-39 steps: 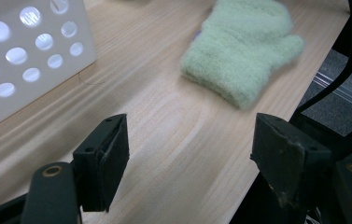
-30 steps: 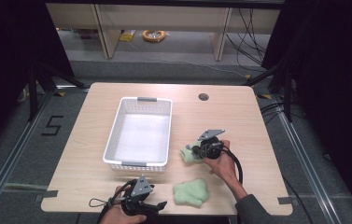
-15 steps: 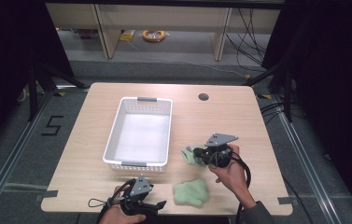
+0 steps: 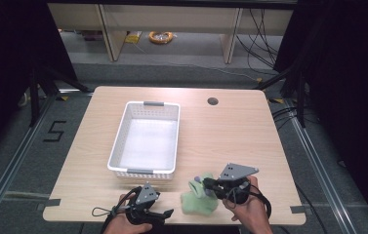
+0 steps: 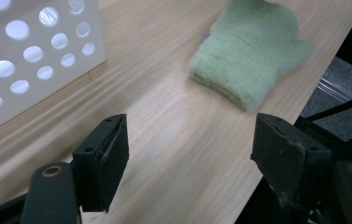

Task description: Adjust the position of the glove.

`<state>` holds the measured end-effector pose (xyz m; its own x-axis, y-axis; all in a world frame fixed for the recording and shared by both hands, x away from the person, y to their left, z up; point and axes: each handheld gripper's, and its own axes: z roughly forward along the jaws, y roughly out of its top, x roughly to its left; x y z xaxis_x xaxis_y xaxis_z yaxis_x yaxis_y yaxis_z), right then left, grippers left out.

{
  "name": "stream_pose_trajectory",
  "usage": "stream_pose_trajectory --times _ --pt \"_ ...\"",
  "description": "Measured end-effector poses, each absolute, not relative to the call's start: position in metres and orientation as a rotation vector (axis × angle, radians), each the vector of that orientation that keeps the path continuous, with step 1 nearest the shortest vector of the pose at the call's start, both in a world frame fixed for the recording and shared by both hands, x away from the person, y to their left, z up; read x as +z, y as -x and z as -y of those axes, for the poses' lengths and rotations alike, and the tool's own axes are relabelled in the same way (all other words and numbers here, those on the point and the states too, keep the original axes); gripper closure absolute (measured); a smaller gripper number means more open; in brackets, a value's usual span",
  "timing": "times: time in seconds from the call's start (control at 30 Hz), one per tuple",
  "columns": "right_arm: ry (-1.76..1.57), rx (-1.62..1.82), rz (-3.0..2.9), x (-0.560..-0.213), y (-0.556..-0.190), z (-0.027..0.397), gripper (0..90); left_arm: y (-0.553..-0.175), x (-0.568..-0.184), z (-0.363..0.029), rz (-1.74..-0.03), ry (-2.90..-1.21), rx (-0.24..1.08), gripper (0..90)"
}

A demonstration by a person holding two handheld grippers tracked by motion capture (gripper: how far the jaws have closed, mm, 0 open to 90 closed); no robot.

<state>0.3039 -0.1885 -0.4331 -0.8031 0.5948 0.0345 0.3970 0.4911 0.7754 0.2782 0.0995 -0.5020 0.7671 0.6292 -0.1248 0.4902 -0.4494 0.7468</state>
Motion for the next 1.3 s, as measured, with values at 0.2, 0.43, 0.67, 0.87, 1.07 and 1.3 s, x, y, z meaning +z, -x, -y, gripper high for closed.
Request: stream_pose_trajectory --times 0.2,0.43,0.67,0.87,1.07,1.3 --pt "-0.872 1.168 -2.526 -0.443 -0.297 0.189 86.7 -0.278 -0.502 -0.099 -0.832 -2.133 0.211 26.9" --pt "-0.871 1.119 -2.57 -0.457 -0.295 0.178 86.4 -0.279 -0.503 -0.099 -0.829 -2.141 0.219 26.8" --pt "-0.897 1.114 -2.592 -0.468 -0.297 0.167 86.2 -0.278 -0.503 -0.097 -0.838 -2.136 0.213 27.2" --pt "-0.901 1.155 -2.543 -0.465 -0.299 0.165 86.3 -0.277 -0.503 -0.095 -0.846 -2.12 0.187 27.6" --pt "-0.937 1.146 -2.535 -0.471 -0.3 0.163 85.9 -0.277 -0.503 -0.094 -0.833 -2.132 0.199 27.8" --pt "-0.947 1.201 -2.57 -0.473 -0.299 0.161 73.7 -0.277 -0.503 -0.095 -0.833 -2.133 0.209 27.9"
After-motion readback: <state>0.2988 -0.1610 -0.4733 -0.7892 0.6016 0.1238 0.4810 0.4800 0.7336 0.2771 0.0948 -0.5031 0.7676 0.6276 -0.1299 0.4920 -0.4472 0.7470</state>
